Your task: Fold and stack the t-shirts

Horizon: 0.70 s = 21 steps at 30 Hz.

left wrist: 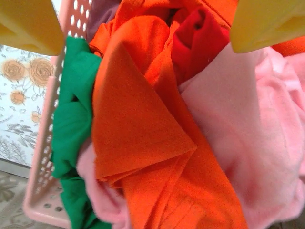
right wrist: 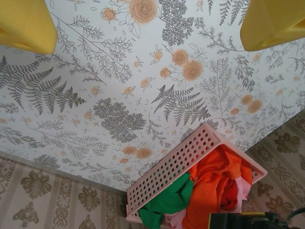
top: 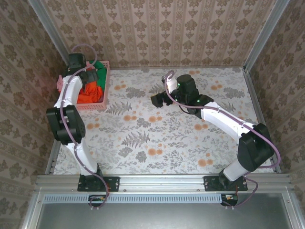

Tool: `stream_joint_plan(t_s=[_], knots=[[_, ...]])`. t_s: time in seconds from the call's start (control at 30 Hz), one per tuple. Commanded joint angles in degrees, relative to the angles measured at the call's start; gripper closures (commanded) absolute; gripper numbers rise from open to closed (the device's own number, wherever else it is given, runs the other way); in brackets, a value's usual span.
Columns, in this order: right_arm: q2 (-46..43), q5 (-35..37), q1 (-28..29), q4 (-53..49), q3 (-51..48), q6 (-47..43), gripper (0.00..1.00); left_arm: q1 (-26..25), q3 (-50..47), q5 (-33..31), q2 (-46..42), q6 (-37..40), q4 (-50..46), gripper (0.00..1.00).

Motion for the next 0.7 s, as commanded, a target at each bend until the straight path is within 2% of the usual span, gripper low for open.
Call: stream_joint_plan(t_s=[0.0,0.1,0.17,0.27,0.37,0.4,0.67], knots=[[0.5,-1.7,-0.3,-0.6,1.9,-1.1,0.0,0.4,3.7,2.6,3.0,-5.0,-4.4,0.16],[1.0,-1.8,-0.4,-0.8,2.4,-1.2,0.0,0.3,5.3,4.9,5.1,-8.7,-5.0,0.26],[1.3,-1.9,-0.4,-1.1,2.9,-1.2,0.0,0.1,5.3,6.3,5.8,-11.0,-4.5,0.37],[1.6,-1.9,-0.4,-1.1,3.4,-1.3,0.0,0.1,4.9,7.3,6.2,-13.2,-3.1,0.61],[2.0,-2.1,-0.4,-1.4,3.8,-1.5,0.0,0.1,5.1,8.1,6.6,-13.6,-2.5,0.94],[2.1,-2.2,-0.4,-1.6,4.0,-1.6,0.0,0.1,5.4,8.2,6.3,-13.5,-2.7,1.0],[1.6,-1.7,-0.9,-1.5,4.5,-1.3,0.0,0.0,3.2,5.0,-2.8,-11.5,-0.1,1.0]])
